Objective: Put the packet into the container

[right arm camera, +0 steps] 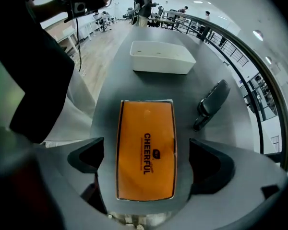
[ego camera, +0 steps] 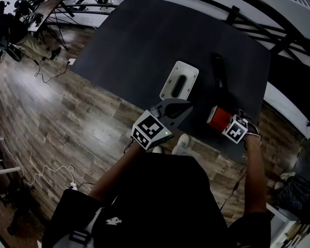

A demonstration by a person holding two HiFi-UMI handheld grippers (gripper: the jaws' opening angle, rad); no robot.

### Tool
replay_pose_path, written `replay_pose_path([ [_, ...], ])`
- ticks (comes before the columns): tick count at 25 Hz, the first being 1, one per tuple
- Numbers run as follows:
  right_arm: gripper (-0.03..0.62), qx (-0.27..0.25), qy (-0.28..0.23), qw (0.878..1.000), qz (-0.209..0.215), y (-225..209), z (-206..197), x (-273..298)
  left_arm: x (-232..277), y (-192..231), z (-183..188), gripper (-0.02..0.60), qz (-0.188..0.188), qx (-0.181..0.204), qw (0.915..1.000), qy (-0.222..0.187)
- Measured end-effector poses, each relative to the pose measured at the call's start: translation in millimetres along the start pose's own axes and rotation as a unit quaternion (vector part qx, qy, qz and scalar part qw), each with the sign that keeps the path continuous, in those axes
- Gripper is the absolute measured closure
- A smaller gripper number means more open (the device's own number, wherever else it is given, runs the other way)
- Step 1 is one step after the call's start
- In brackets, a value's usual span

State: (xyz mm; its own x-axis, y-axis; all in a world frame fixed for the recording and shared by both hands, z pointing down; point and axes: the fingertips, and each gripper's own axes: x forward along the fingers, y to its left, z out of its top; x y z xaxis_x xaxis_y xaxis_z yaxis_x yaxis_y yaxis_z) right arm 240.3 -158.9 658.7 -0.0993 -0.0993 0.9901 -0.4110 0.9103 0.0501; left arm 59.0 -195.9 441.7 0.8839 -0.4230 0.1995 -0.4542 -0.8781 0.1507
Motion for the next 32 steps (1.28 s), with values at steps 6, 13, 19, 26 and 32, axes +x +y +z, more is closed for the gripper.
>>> replay_pose_path([
  [6,0.057,-0.012,0.028,0.999,0.022,-2.3,-9.7,24.7,-0.1,1.4,-4.7,0.575,0.012,-0.003,0.9999,0.010],
  [13,0.057,-0.034,0.032,0.998,0.030,-1.4,-10.6,33.8,2.2,2.8,-8.1,0.575,0.024,-0.006,0.9996,0.014],
  [19,0.069,-0.055,0.047,0.997,0.034,-0.9,-11.7,35.9,6.5,4.3,-7.3,0.575,0.031,-0.008,0.9994,0.015],
  [26,0.212,-0.080,0.057,0.995,0.031,-5.7,-10.6,30.4,8.1,6.7,-8.1,0.575,0.030,-0.009,0.9994,0.017],
  [32,0.215,-0.101,0.046,0.994,0.025,-7.9,0.9,15.4,11.9,4.5,-11.0,0.575,0.017,0.016,0.9991,0.035],
])
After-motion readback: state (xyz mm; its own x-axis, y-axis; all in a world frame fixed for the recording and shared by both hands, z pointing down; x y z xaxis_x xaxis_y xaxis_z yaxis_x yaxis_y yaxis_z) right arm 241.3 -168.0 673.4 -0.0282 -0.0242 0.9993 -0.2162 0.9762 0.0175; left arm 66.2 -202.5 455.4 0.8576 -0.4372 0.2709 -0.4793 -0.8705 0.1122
